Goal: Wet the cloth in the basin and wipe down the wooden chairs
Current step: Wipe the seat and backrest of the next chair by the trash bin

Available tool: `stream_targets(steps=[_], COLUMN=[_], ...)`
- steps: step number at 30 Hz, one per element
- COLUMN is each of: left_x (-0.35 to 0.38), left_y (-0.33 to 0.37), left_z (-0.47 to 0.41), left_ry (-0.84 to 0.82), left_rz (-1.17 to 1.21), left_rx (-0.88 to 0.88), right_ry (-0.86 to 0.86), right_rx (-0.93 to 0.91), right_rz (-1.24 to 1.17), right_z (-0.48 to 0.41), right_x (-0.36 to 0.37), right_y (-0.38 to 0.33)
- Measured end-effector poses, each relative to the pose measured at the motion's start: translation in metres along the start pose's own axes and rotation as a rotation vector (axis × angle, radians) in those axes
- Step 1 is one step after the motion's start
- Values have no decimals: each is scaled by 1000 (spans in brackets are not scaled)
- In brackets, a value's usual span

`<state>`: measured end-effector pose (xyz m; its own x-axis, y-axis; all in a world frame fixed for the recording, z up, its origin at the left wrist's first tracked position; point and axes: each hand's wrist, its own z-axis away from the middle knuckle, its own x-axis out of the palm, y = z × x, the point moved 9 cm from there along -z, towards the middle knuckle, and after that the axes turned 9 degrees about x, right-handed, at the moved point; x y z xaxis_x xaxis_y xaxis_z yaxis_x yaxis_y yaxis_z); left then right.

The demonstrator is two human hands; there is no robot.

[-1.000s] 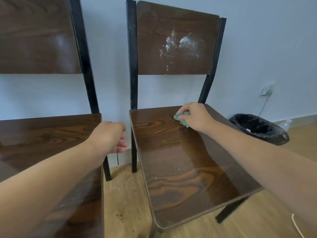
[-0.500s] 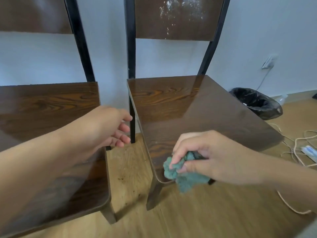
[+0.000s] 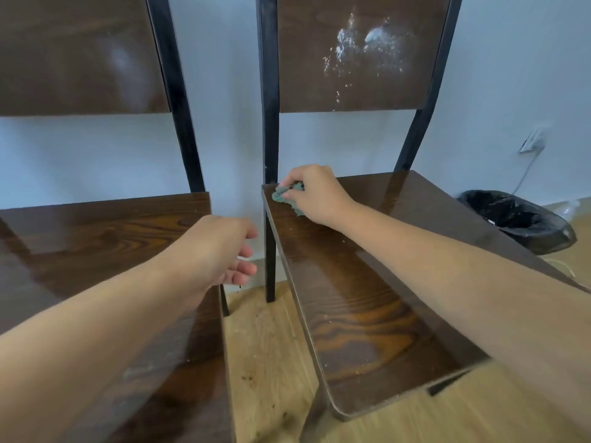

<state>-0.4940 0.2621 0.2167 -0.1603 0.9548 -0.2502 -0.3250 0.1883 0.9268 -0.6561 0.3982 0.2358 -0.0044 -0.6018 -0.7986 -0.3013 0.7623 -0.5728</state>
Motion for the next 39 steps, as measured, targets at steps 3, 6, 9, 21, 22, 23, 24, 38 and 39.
stream_targets(steps=[3,6,9,21,22,23,24,38,39], left_x=[-4,-3,0,38,40,41,41,29,28], left_y=[-2,-3,-3,0,0,-1,-3,-28,-27], left_z=[2,6,9,13,14,14,15,47,46], left_ry=[-5,-9,-24,-31,-38,-45,-54,-166,-171], left_rz=[1,-7,-5,14,15,13,12,11,7], left_rx=[19,23,10,-68,-64,-57,-51,-85,-83], right_ry=[-113,-265,-541,86,84,72,41,-596,-609], right_rx=[-125,-216,-263,195,210,204,170,-70,-55], right_rz=[-42,-59,-60,98,95,80,67,-168,-182], right_z=[62,143,228,35,40,50,63,294,292], right_x=[0,-7,-12,-71,-68,-66,-63,-40,-41], right_y=[-18,-34,-48,72,76,74,65,-33,-33])
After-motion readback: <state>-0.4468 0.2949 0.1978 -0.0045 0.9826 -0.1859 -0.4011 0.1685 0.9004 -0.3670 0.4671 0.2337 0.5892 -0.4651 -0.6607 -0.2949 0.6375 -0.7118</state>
